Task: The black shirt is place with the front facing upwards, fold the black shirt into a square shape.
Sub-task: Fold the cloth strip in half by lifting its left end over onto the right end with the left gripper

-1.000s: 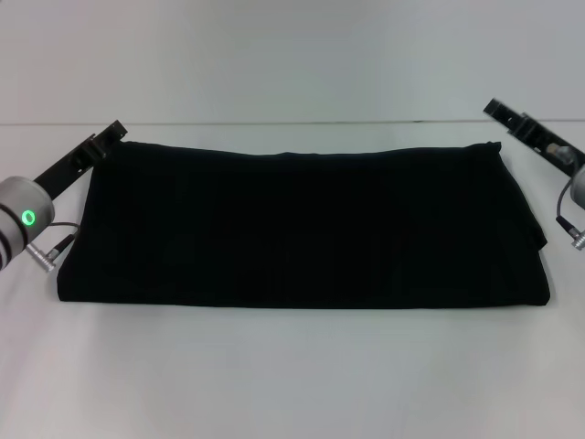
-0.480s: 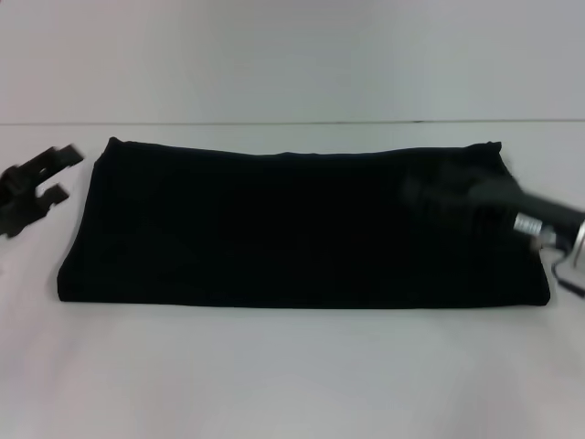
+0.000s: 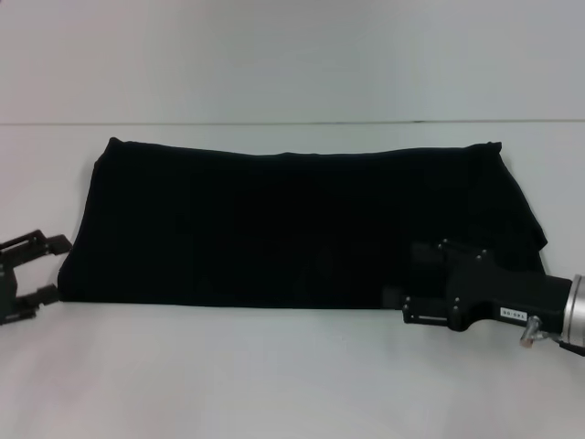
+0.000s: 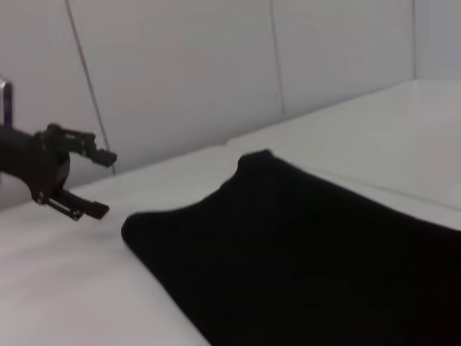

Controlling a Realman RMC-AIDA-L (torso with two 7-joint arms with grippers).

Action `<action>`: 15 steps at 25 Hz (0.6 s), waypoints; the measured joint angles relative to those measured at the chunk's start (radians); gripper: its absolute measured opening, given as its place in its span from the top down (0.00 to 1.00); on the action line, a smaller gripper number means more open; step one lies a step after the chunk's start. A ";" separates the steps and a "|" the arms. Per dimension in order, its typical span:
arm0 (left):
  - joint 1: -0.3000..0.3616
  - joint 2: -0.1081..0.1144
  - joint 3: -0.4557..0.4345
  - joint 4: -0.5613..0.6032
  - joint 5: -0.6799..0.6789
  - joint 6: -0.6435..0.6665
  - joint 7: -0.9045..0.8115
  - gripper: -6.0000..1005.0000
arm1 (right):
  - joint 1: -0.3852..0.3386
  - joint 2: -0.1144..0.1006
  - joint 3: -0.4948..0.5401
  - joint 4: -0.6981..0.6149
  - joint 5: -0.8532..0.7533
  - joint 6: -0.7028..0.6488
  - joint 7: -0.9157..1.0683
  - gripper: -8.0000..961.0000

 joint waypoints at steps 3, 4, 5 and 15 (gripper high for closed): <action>-0.007 -0.001 0.003 -0.005 0.023 -0.003 -0.034 0.15 | 0.004 0.002 -0.003 0.000 -0.017 0.011 -0.013 0.01; -0.009 -0.001 0.003 -0.005 0.030 -0.005 -0.043 0.15 | 0.005 0.002 -0.004 0.000 -0.019 0.011 -0.014 0.01; -0.011 -0.001 0.003 -0.006 0.037 -0.011 -0.054 0.15 | 0.005 0.002 -0.004 0.001 -0.019 0.011 -0.016 0.01; -0.008 -0.016 0.002 -0.017 0.042 -0.124 -0.080 0.16 | 0.004 0.005 -0.005 0.001 -0.016 0.011 -0.017 0.01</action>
